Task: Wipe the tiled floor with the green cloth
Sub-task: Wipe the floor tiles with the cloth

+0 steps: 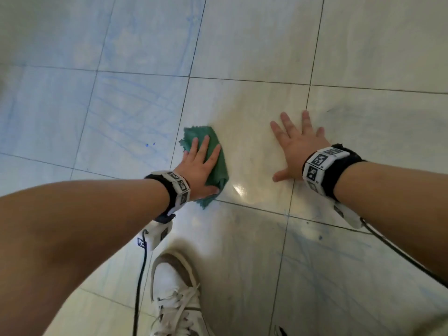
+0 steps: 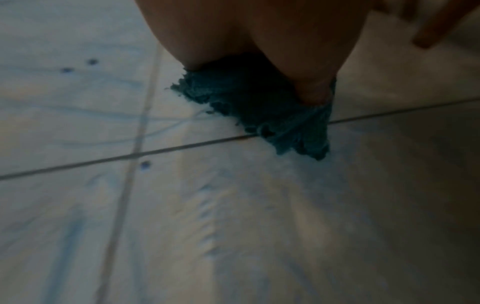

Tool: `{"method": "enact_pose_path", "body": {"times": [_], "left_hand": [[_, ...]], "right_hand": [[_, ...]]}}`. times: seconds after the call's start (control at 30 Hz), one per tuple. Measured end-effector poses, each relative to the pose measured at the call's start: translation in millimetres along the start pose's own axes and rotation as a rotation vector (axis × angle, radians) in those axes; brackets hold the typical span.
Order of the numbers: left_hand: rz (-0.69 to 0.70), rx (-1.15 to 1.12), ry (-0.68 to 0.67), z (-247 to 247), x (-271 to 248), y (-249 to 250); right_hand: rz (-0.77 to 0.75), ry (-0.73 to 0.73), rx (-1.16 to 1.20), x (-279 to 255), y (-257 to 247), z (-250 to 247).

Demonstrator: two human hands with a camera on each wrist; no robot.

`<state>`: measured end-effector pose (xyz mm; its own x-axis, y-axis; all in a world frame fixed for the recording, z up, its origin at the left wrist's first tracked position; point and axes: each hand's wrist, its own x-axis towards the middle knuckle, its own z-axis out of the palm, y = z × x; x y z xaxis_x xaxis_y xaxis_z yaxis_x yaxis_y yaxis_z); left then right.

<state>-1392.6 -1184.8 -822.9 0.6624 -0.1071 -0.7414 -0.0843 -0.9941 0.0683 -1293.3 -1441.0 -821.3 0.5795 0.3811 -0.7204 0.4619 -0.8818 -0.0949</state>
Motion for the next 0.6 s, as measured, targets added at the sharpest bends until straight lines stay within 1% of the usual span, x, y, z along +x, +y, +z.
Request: {"method": "enact_pose_path", "body": {"times": [0.1,0.2,0.27,0.3,0.4,0.5,0.53,0.6], "left_hand": [[0.108,0.113,-0.010,-2.0,9.6,55.6],[0.201,0.134,-0.007,3.1,19.0,129.5],[0.196,0.111,0.014,6.0,21.4,166.8],[0.181,0.094,0.022,6.8,22.0,175.7],[0.201,0.108,0.031,3.6,24.9,171.3],[0.214,0.105,0.042,0.9,25.0,140.9],[0.189,0.091,0.045,-1.5,25.0,123.9],[0.082,0.049,0.043,-10.8,22.0,79.4]], "right_hand": [[-0.050,0.049,0.010,-4.3,17.1,2.5],[-0.051,0.090,-0.002,-7.7,39.2,5.8],[-0.022,0.084,-0.028,-8.6,52.8,5.0],[-0.012,0.068,-0.040,-9.0,56.7,3.1],[0.008,0.046,-0.049,-8.9,59.9,-1.3],[0.021,0.048,-0.047,-7.7,53.3,1.2],[0.029,0.050,-0.039,-7.9,50.5,2.4],[0.039,0.056,-0.031,-8.8,46.8,5.1]]}}
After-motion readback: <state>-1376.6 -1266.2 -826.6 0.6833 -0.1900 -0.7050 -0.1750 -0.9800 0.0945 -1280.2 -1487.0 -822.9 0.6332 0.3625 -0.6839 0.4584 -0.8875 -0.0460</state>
